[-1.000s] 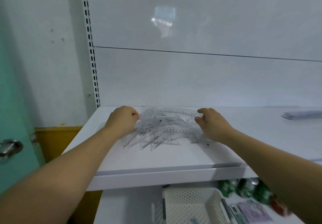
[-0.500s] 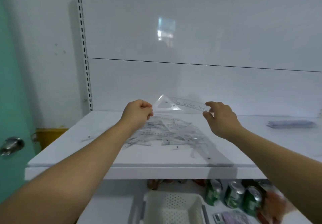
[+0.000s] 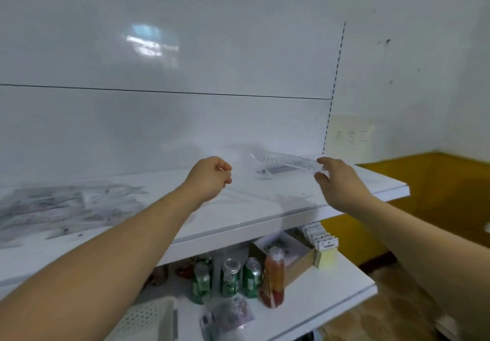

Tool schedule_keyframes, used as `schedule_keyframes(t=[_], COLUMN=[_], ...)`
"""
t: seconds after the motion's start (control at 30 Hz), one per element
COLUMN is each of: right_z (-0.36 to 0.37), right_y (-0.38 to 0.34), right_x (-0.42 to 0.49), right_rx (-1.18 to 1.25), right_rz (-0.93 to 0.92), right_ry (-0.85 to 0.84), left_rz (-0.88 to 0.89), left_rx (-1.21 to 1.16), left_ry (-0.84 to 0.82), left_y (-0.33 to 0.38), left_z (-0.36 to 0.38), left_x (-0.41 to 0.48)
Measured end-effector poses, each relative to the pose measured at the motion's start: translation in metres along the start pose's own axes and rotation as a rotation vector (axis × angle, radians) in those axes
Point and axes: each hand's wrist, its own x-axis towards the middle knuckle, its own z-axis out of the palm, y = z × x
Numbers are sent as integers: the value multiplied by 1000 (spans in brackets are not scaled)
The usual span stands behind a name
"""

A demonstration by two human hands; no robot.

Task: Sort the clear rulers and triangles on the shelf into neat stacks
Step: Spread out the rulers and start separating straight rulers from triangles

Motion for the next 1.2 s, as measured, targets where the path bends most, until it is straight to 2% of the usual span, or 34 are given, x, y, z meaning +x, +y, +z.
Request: schedule_keyframes(t=[0.2, 0.5, 0.7, 0.87, 1.07, 1.2], right_z=[-1, 33, 53, 77, 97, 107], right_y=[71, 114, 134, 136, 148, 161], right_x=[25, 122, 189, 233, 271, 283], right_rx=[9, 47, 54, 54, -50, -103], right_rz=[83, -41, -67, -233, -434, -565], right_ry=[3, -93, -256, -403, -540, -560], left_rz=[-42, 92, -14, -113, -220, -270], left_rx=[127, 115, 178, 216, 154, 128], left_ry=[-145, -213, -240, -174, 61, 152], left_y=[17, 21, 18, 13, 24, 38], left_z=[71, 97, 105, 110, 131, 161], left_x=[41, 118, 140, 137, 118, 104])
